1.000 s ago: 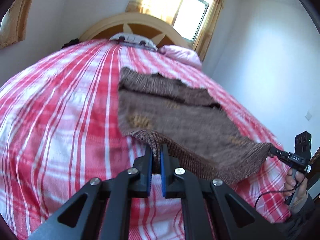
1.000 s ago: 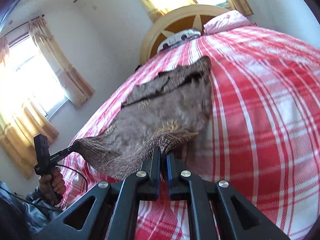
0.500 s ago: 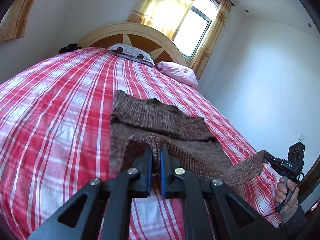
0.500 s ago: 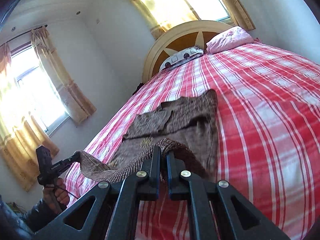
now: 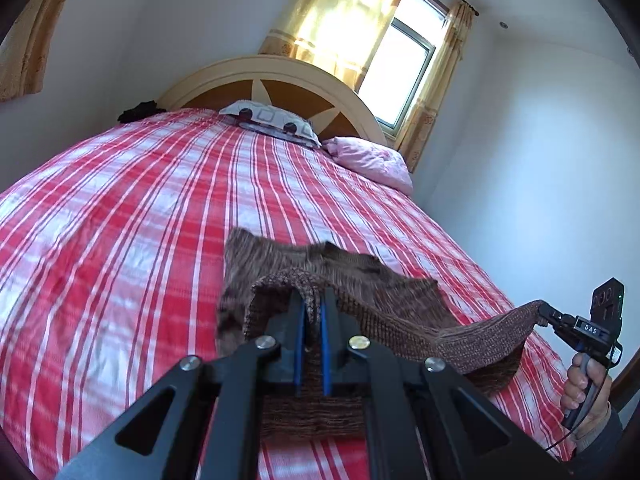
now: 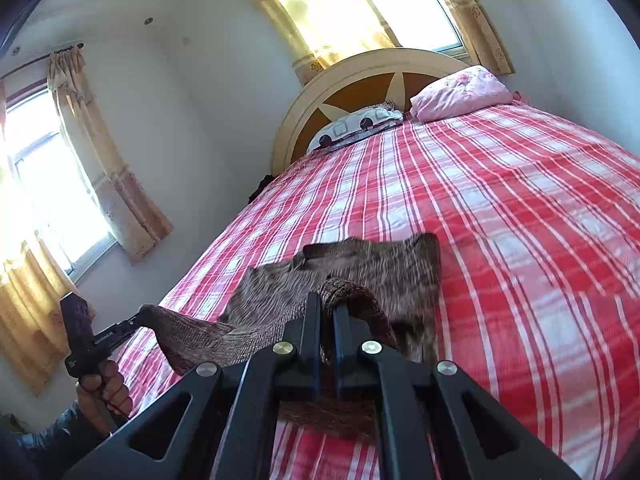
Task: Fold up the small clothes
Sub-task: 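Lift the hem with both tools and fold it toward the collar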
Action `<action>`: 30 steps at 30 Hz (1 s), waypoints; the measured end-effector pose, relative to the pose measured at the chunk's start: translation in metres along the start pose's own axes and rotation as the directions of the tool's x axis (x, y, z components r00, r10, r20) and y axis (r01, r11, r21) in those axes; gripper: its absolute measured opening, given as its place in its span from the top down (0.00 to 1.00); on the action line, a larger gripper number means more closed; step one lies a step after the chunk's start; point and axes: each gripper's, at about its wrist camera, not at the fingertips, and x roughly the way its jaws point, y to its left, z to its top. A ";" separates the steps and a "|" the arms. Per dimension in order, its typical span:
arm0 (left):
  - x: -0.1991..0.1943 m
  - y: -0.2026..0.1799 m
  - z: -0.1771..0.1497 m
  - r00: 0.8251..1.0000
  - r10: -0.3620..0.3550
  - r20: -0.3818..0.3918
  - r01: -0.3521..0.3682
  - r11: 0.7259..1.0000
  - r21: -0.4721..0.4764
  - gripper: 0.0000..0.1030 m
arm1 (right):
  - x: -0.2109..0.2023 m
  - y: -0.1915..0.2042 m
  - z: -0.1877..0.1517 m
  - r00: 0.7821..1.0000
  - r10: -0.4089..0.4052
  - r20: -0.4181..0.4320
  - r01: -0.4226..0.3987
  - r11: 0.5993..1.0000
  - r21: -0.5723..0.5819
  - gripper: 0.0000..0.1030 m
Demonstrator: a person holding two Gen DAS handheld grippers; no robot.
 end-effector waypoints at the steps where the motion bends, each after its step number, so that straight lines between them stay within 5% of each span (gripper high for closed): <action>1: 0.004 0.001 0.003 1.000 0.000 0.000 0.000 1.000 -0.002 0.93 | 0.004 0.000 0.003 1.000 -0.004 -0.001 0.004 1.000 0.000 0.96; 21: 0.148 0.036 0.039 0.985 0.079 -0.153 -0.078 0.997 0.011 0.93 | 0.153 -0.076 0.042 0.976 -0.124 -0.179 0.141 0.987 0.082 0.96; 28: 0.175 0.047 0.045 0.969 0.190 -0.160 -0.190 0.982 0.018 0.88 | 0.201 -0.102 0.051 0.958 -0.141 -0.251 0.183 0.971 0.152 0.94; 29: 0.175 0.052 0.049 0.966 0.206 -0.155 -0.209 0.978 0.002 0.87 | 0.205 -0.102 0.053 0.954 -0.154 -0.257 0.195 0.971 0.139 0.88; 30: 0.174 0.056 0.051 0.965 0.208 -0.159 -0.213 0.977 -0.014 0.87 | 0.206 -0.100 0.056 0.952 -0.179 -0.249 0.213 0.970 0.120 0.66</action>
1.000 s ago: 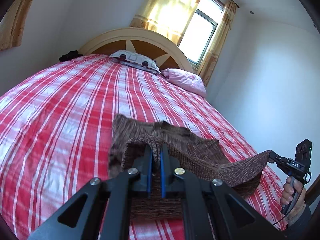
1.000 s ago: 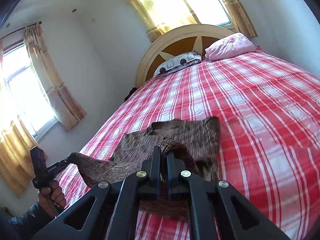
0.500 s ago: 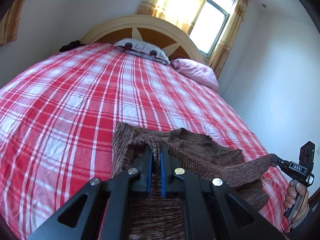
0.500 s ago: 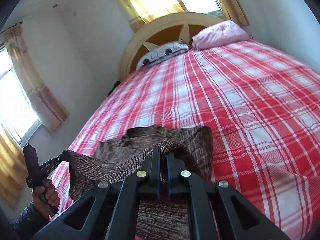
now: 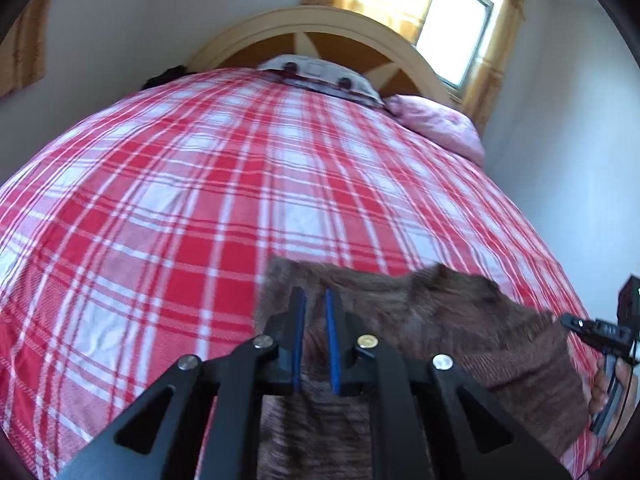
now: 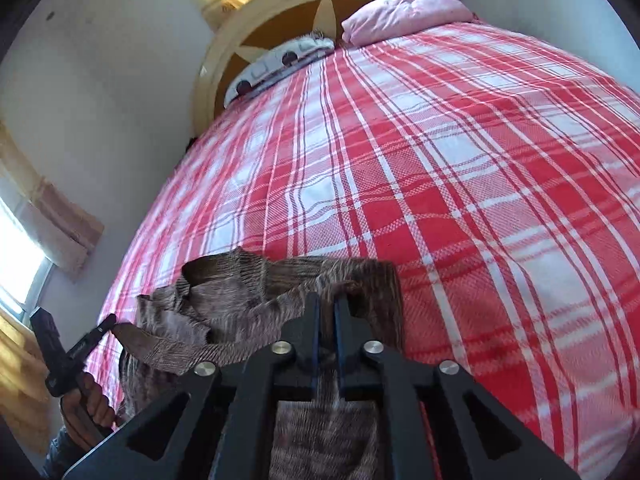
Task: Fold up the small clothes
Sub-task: 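Open both tools and release the folded sweater onto the bed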
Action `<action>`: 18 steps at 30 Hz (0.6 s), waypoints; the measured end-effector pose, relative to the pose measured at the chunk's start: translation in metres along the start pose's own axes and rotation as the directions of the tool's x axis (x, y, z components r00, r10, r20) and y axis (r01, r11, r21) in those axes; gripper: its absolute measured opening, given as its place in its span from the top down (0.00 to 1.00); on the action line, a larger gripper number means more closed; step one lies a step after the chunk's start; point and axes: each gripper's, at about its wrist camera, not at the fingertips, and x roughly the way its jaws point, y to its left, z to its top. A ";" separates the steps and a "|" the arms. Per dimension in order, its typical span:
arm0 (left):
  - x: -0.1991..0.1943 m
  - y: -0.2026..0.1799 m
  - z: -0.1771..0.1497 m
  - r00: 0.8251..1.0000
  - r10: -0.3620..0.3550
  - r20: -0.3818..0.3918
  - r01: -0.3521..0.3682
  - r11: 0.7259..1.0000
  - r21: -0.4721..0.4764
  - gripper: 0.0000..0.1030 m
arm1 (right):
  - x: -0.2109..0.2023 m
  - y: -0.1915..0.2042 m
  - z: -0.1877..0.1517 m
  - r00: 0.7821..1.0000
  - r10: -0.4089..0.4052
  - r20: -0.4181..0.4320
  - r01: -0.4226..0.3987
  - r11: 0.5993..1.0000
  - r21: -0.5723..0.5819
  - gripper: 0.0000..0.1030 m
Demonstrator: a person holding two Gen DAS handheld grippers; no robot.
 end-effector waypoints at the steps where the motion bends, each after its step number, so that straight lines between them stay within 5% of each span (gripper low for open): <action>1: -0.002 0.003 0.001 1.000 -0.007 -0.003 0.007 1.000 -0.014 0.87 | -0.003 0.003 0.001 1.000 -0.007 0.014 0.007 1.000 -0.015 0.51; 2: -0.008 0.005 0.001 1.000 -0.013 0.001 0.013 1.000 -0.021 0.87 | -0.007 0.007 0.000 1.000 0.001 0.027 0.000 1.000 -0.030 0.33; 5: -0.027 -0.005 -0.006 1.000 -0.020 0.014 0.019 0.999 0.046 0.85 | -0.025 0.028 -0.008 0.999 0.035 0.035 -0.031 0.995 -0.098 0.33; 8: -0.042 -0.031 -0.027 0.995 -0.090 -0.044 0.096 0.981 0.167 0.63 | -0.030 0.061 -0.028 0.983 0.166 -0.082 -0.179 0.965 -0.191 0.33; 10: -0.040 -0.054 -0.045 0.989 -0.092 -0.119 0.122 0.953 0.279 0.40 | -0.016 0.083 -0.045 0.959 0.184 -0.214 -0.236 0.938 -0.253 0.33; 13: -0.022 -0.076 -0.065 0.985 -0.030 -0.172 0.098 0.911 0.400 0.39 | 0.014 0.104 -0.066 0.919 0.161 -0.361 -0.275 0.916 -0.293 0.33; 15: -0.003 -0.077 -0.068 0.977 0.025 -0.212 0.067 0.907 0.416 0.39 | 0.036 0.109 -0.072 0.899 0.134 -0.417 -0.274 0.915 -0.298 0.33; 18: 0.017 -0.070 -0.056 0.973 0.099 -0.209 -0.008 0.917 0.398 0.39 | 0.055 0.113 -0.058 0.905 0.126 -0.406 -0.256 0.923 -0.286 0.33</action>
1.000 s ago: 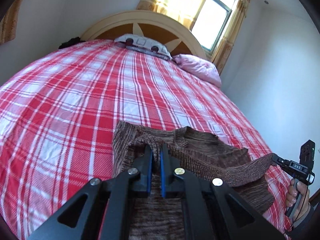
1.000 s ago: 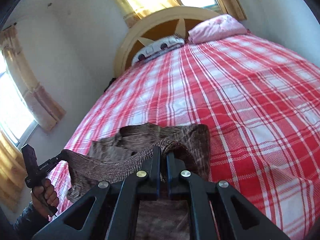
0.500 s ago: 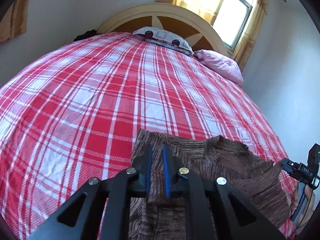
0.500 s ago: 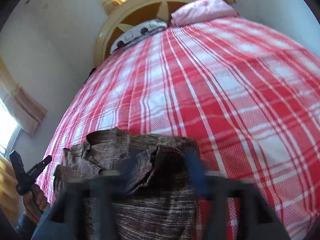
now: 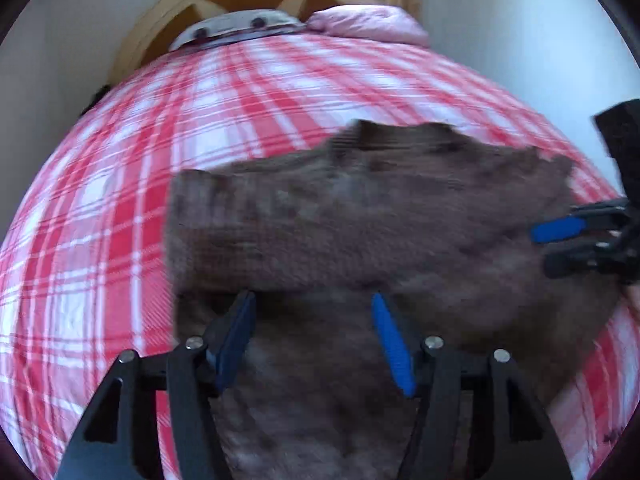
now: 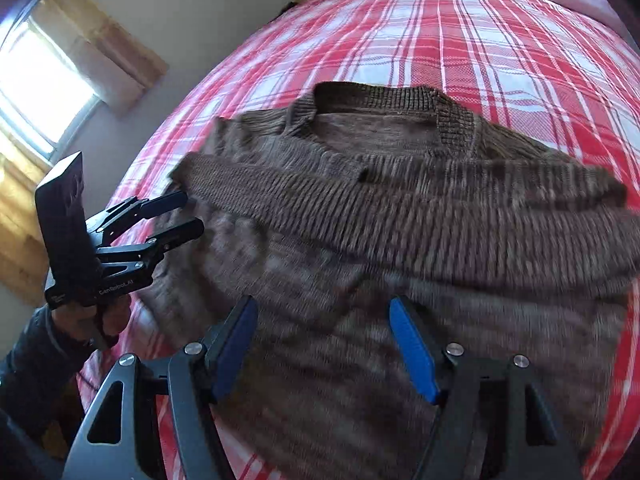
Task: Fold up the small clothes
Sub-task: 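Open both tools and release the folded sweater onto the bed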
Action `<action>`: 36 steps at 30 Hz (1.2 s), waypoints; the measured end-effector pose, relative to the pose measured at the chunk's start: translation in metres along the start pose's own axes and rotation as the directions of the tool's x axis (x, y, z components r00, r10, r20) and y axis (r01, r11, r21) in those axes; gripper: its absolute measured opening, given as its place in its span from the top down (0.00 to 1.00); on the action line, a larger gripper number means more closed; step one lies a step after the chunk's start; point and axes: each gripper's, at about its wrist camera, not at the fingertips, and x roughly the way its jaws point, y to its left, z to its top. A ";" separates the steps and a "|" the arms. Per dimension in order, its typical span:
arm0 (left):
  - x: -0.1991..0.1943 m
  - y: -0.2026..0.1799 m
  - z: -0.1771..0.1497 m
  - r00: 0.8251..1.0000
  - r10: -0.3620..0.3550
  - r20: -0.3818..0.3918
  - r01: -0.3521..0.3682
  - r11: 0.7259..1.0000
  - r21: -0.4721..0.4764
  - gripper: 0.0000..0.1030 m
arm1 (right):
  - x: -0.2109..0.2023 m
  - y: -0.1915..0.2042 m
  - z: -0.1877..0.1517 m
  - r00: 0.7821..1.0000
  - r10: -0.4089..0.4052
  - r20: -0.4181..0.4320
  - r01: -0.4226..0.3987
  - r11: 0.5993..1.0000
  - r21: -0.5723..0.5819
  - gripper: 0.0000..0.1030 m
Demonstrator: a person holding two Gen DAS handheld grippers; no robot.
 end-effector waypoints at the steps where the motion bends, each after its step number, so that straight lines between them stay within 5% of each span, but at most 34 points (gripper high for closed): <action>1: 0.002 0.006 0.007 1.000 0.015 0.015 -0.014 1.000 -0.012 0.39 | -0.001 -0.001 0.005 1.000 -0.013 0.018 0.012 1.000 0.009 0.33; 9: 0.002 0.064 0.046 0.977 0.194 0.084 -0.174 0.963 -0.208 0.38 | -0.042 -0.027 0.044 0.939 -0.142 0.312 0.112 0.987 0.112 0.33; 13: -0.005 0.073 0.033 0.970 0.222 0.102 -0.194 0.953 -0.232 0.38 | -0.050 -0.025 0.021 0.931 -0.164 0.326 0.142 0.986 0.092 0.33; 18: -0.011 0.055 0.008 0.974 0.206 0.098 -0.190 0.970 -0.151 0.37 | -0.062 -0.042 -0.015 0.930 -0.198 0.309 0.169 0.978 0.118 0.33; 23: 0.006 0.041 0.024 0.970 0.234 0.070 -0.228 0.970 -0.085 0.29 | -0.058 -0.067 -0.016 0.931 -0.247 0.270 0.202 0.962 0.183 0.33; 26: 0.035 0.052 0.029 0.934 0.358 -0.015 -0.358 0.929 -0.095 0.24 | -0.051 -0.077 -0.012 0.919 -0.302 0.255 0.255 0.946 0.202 0.33; 28: 0.034 0.066 0.023 0.953 0.302 -0.015 -0.300 0.938 -0.173 0.24 | -0.046 -0.088 -0.012 0.915 -0.331 0.232 0.280 0.933 0.228 0.33; 36: -0.027 0.070 -0.032 0.972 0.232 0.037 -0.216 0.946 -0.242 0.25 | -0.087 -0.096 -0.056 0.905 -0.313 0.288 0.220 0.924 0.312 0.33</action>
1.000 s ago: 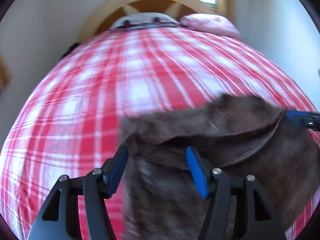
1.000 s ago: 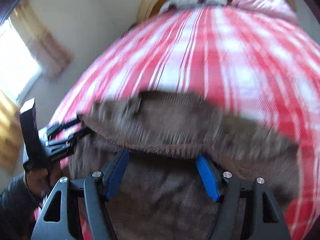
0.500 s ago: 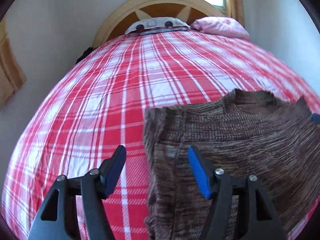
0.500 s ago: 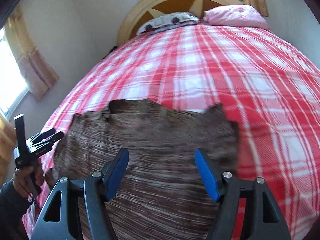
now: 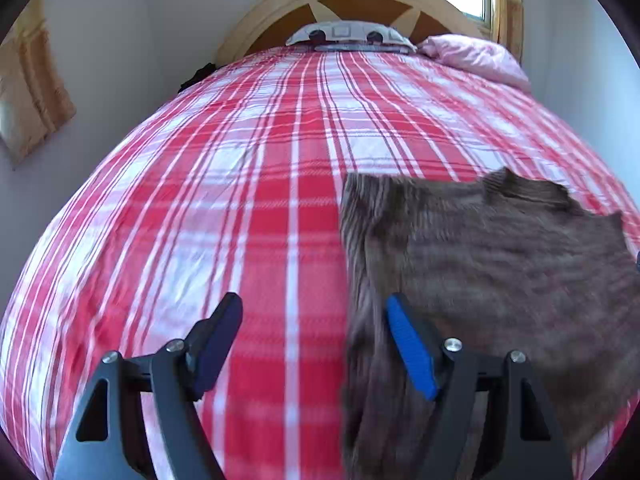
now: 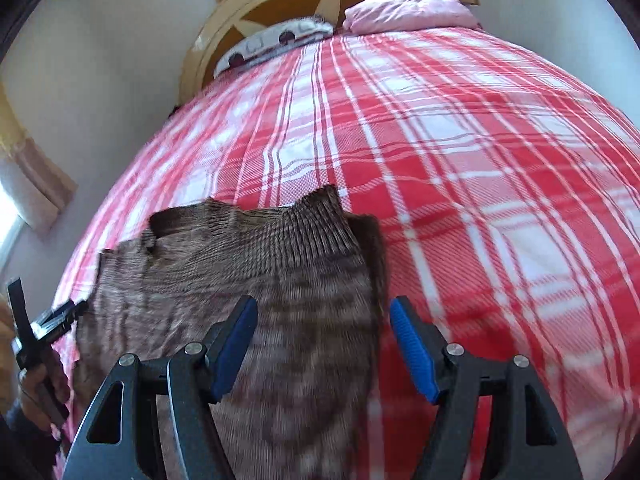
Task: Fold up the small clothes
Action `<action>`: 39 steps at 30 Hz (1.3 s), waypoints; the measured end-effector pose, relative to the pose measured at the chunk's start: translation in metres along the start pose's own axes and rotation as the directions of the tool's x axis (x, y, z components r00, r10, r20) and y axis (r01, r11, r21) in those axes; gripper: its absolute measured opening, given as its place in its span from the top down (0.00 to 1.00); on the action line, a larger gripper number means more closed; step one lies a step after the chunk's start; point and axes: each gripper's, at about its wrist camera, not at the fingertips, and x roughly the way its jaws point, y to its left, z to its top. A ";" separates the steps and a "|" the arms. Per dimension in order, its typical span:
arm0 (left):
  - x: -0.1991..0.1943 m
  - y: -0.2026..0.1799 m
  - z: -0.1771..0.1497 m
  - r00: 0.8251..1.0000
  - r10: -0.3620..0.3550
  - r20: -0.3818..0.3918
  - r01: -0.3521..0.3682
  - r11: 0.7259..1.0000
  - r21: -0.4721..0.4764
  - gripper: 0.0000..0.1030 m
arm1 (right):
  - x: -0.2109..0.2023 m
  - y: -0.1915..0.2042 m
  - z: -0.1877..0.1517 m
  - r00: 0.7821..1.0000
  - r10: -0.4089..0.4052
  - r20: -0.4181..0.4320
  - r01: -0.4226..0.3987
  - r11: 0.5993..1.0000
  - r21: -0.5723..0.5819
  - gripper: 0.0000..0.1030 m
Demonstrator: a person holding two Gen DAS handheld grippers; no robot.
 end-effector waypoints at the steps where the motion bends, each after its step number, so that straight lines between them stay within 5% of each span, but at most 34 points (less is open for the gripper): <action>1: -0.008 0.001 -0.009 1.000 -0.018 -0.001 0.018 1.000 0.001 0.25 | -0.010 0.001 -0.006 1.000 0.006 0.009 -0.006 1.000 -0.004 0.33; 7: -0.015 -0.006 -0.050 0.997 -0.019 -0.073 0.023 0.998 0.050 0.25 | -0.059 0.026 -0.055 0.995 0.096 -0.010 -0.096 0.985 -0.146 0.33; 13: -0.022 -0.007 -0.059 0.998 -0.002 -0.063 0.006 0.998 0.068 0.19 | -0.051 0.026 -0.098 0.996 0.036 -0.084 -0.054 0.974 -0.220 0.33; 17: -0.023 0.004 -0.064 0.997 -0.030 -0.073 0.031 0.999 0.011 0.14 | -0.065 0.032 -0.097 0.999 0.015 -0.045 -0.024 0.976 -0.218 0.33; 20: -0.025 0.010 -0.071 0.997 -0.036 -0.073 0.035 0.999 -0.014 0.08 | -0.081 0.050 -0.097 0.997 0.072 -0.007 -0.071 0.963 -0.260 0.33; 25: -0.024 0.010 -0.072 0.996 -0.041 -0.077 0.039 0.999 -0.027 0.06 | -0.046 0.068 -0.112 0.990 0.006 -0.143 -0.050 0.950 -0.307 0.33; 39: -0.022 0.013 -0.074 0.996 -0.036 -0.084 0.032 0.999 -0.039 0.00 | -0.045 0.110 -0.105 0.995 0.006 -0.104 -0.037 0.952 -0.304 0.33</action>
